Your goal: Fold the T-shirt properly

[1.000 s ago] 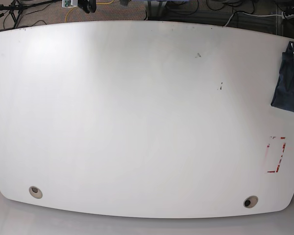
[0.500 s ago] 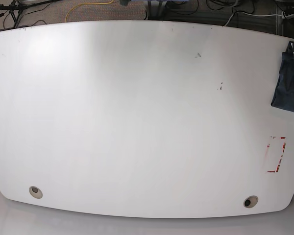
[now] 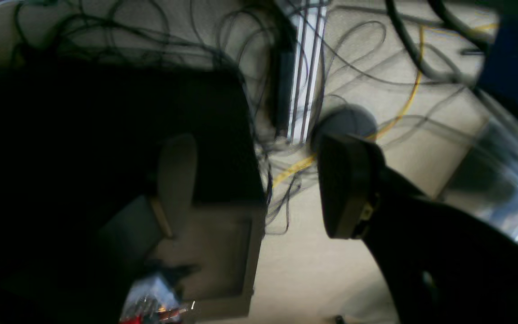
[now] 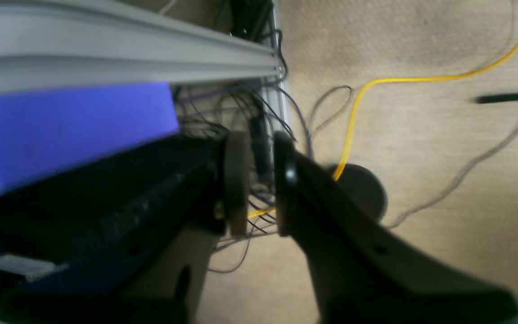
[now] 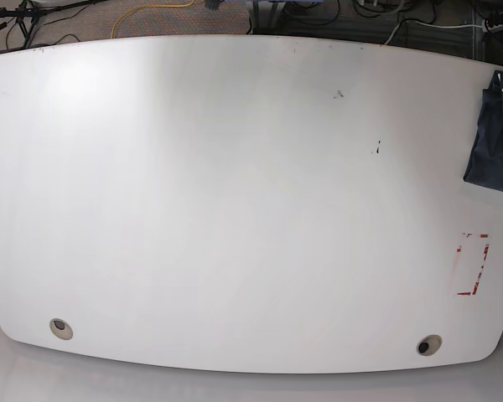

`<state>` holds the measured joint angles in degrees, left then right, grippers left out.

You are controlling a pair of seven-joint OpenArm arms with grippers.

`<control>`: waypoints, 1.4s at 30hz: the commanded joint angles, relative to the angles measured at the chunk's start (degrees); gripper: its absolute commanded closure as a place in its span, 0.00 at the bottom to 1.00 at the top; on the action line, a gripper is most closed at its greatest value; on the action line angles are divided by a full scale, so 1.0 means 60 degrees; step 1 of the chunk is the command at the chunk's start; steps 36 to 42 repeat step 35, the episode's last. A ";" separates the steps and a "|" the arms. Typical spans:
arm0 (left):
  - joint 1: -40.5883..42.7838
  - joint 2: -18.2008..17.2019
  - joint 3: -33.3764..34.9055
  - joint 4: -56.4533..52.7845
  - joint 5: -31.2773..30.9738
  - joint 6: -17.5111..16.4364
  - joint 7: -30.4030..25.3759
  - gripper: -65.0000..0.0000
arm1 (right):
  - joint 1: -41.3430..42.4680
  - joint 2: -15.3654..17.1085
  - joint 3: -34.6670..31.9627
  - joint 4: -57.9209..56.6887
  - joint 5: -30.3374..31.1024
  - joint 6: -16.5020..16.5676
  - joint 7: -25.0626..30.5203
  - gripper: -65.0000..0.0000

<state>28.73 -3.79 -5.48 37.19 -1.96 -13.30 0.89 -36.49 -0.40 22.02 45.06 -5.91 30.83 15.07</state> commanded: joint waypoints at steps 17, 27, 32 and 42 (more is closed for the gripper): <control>-0.2481 -0.0386 0.0041 -0.3744 0.0084 0.1433 -0.0726 0.38 | 0.2675 0.1042 0.0000 -0.4294 -0.0531 -0.0955 0.0030 0.85; -0.3125 -0.0386 0.0041 -0.4154 0.0084 0.1447 -0.0770 0.38 | 0.2983 0.0705 0.0015 -0.4308 -0.1923 -0.1951 0.0016 0.84; -0.3272 -0.0372 0.0041 -0.4154 0.0084 0.1462 -0.0756 0.38 | 0.3012 0.0661 0.0015 -0.4308 -0.2040 -0.1966 0.0001 0.84; -0.3331 -0.0372 0.0041 -0.4154 0.0084 0.1462 -0.0756 0.38 | 0.3027 0.0573 0.0015 -0.4308 -0.2040 -0.1966 -0.0072 0.84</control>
